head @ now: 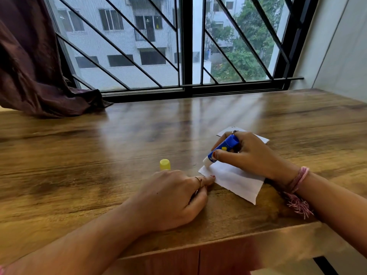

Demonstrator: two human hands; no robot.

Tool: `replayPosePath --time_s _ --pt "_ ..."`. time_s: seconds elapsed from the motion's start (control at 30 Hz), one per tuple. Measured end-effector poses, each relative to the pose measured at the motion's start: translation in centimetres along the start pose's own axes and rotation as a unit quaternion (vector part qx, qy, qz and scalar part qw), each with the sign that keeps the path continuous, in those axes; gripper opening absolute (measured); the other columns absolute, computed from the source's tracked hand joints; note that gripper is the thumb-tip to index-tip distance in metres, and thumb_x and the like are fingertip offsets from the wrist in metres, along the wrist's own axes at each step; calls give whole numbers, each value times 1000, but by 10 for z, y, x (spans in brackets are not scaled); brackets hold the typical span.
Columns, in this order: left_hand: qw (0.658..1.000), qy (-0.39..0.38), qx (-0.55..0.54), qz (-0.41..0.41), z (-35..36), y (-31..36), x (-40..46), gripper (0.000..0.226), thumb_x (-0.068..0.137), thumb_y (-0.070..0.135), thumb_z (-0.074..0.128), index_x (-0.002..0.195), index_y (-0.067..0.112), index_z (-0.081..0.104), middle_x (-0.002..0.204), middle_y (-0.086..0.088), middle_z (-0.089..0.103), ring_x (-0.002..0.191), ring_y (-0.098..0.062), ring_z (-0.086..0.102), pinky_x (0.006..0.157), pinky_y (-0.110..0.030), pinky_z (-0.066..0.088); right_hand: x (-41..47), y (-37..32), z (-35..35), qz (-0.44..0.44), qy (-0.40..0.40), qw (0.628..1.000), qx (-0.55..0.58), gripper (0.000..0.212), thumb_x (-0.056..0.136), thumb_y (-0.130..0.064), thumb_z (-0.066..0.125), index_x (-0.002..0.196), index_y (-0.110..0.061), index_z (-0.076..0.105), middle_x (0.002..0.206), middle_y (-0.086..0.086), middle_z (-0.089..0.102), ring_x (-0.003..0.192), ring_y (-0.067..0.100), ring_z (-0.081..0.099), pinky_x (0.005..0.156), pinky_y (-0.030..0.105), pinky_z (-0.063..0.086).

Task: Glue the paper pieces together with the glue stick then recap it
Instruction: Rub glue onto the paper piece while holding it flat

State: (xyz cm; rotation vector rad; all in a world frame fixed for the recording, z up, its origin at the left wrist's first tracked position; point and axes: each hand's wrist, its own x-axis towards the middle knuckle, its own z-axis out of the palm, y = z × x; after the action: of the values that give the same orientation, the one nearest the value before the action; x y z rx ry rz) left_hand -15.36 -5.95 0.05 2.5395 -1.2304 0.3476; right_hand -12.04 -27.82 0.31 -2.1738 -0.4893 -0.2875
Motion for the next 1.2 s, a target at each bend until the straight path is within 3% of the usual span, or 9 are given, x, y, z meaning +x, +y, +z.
replayPosePath --time_s 0.1,0.33,0.63,0.7,0.77,0.83,0.9,1.03,1.2 --pt "1000 -2 3 -1 0 0 -1 45 91 41 30 132 38 49 46 7 32 46 -5 43 43 -14 21 0 -2 2 -2 -12 1000 5 15 73 -27 68 78 -13 69 59 0 59 50 3 47 50 15 38" --pt "1000 8 10 0 1 1 0 45 90 41 30 131 38 51 60 15 49 42 -4 34 45 -12 19 2 0 0 9 -2 1000 7 16 74 -28 69 78 -13 69 67 19 63 52 11 47 51 22 38" --pt "1000 -4 7 -4 1 0 0 45 90 42 30 129 36 53 50 19 40 42 0 36 45 -12 20 3 1 -2 11 6 1000 -15 19 73 -26 69 77 -8 69 61 11 58 52 10 45 50 19 37" --pt "1000 1 0 -3 2 0 0 46 90 42 29 130 37 52 59 14 52 44 -5 38 45 -15 24 4 2 -3 16 16 1000 -15 16 75 -22 71 78 -6 69 59 5 54 50 7 43 49 17 36" --pt "1000 8 1 -3 2 0 0 47 90 42 28 131 38 51 64 7 58 48 -8 42 46 -21 28 5 1 -4 23 25 999 -14 12 77 -17 71 77 -5 69 60 10 54 50 8 43 50 19 35" --pt "1000 5 -1 -3 1 0 0 46 90 42 29 130 37 52 62 12 54 47 -2 40 45 -18 24 4 0 -3 22 10 1000 -13 11 78 -16 71 77 -5 69 66 19 58 54 12 46 51 23 36" --pt "1000 -5 -1 -4 0 2 0 45 90 41 31 129 37 53 60 20 49 47 3 41 45 -13 19 3 -2 -4 24 0 1000 -5 10 78 -15 71 78 -5 69 60 13 55 52 10 44 50 21 36" --pt "1000 3 1 -4 0 3 1 46 90 42 31 129 37 54 67 19 51 64 -5 47 46 -10 19 4 0 -6 43 33 999 -2 12 79 -14 70 78 -3 68 52 -5 46 46 5 38 47 17 33" --pt "1000 -3 -10 -4 0 0 0 46 89 42 30 128 37 54 69 14 58 54 -2 46 47 -16 28 4 -2 -6 58 28 998 -6 14 78 -17 70 79 -4 68 54 -1 47 48 7 39 48 18 33"
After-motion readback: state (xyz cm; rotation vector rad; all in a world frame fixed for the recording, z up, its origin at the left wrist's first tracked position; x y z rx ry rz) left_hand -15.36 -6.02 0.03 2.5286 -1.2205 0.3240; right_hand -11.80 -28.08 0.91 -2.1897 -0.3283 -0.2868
